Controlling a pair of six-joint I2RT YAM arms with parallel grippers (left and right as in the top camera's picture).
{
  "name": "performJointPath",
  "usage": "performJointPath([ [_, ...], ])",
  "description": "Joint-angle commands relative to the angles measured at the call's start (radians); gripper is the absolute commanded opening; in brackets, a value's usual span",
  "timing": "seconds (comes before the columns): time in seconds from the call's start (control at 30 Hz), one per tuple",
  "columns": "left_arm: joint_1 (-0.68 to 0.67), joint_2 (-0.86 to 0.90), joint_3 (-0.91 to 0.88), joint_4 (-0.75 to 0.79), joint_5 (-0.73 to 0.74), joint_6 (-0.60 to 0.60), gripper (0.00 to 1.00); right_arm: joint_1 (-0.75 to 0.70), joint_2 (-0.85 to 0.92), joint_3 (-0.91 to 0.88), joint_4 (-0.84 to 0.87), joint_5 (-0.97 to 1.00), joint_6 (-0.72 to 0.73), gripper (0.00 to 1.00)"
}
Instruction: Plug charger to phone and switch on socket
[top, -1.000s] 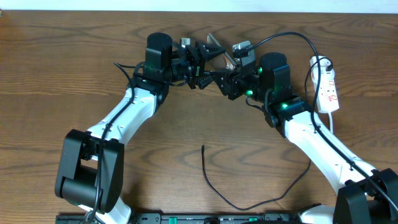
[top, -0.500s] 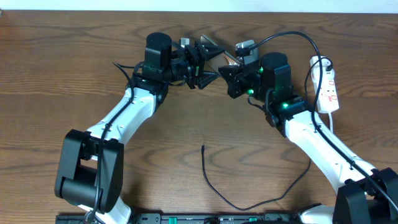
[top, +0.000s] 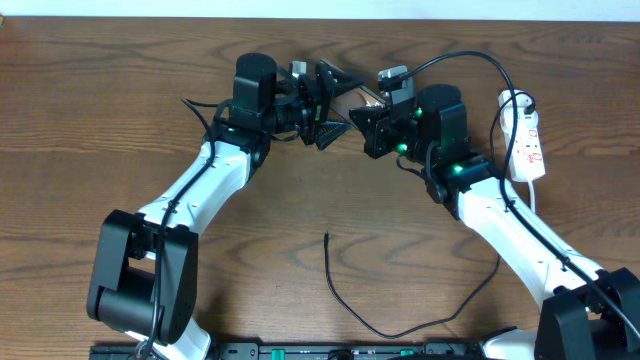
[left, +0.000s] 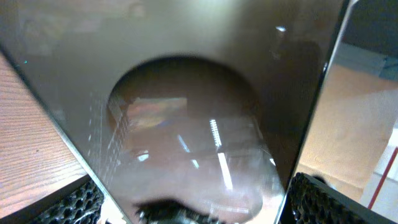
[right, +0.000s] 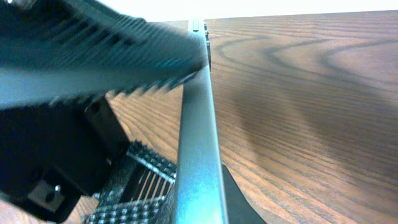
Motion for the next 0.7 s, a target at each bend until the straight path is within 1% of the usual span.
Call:
performJointPath([
  [0.0, 0.023, -0.028, 0.024, 0.012, 0.072, 0.039, 0.94, -0.051, -0.003, 0.018, 0.037, 0.045, 0.156, 0.01],
  [0.07, 0.04, -0.028, 0.024, 0.045, 0.11, 0.04, 0.94, -0.077, -0.003, 0.018, 0.049, 0.065, 0.245, 0.01],
  [0.23, 0.105, -0.028, 0.024, 0.145, 0.19, 0.039, 0.94, -0.163, -0.003, 0.018, 0.063, 0.055, 0.619, 0.01],
  [0.33, 0.151, -0.028, 0.024, 0.144, 0.207, 0.04, 0.94, -0.186, -0.003, 0.018, 0.077, -0.01, 0.839, 0.01],
  [0.37, 0.175, -0.028, 0.024, 0.144, 0.209, 0.046, 0.94, -0.186, -0.003, 0.018, 0.101, -0.058, 0.948, 0.01],
  [0.4, 0.188, -0.028, 0.024, 0.145, 0.209, 0.053, 0.94, -0.185, -0.003, 0.018, 0.115, -0.079, 0.996, 0.01],
  [0.43, 0.208, -0.028, 0.024, 0.144, 0.209, 0.055, 0.94, -0.18, -0.003, 0.018, 0.151, -0.124, 1.091, 0.01],
  [0.53, 0.239, -0.028, 0.024, 0.152, 0.203, 0.072, 0.94, -0.157, -0.003, 0.018, 0.225, -0.182, 1.272, 0.01],
  [0.6, 0.253, -0.028, 0.024, 0.166, 0.198, 0.072, 0.94, -0.137, -0.003, 0.018, 0.271, -0.195, 1.345, 0.01],
  [0.67, 0.259, -0.028, 0.024, 0.171, 0.194, 0.069, 0.94, -0.109, -0.003, 0.018, 0.324, -0.195, 1.379, 0.01],
])
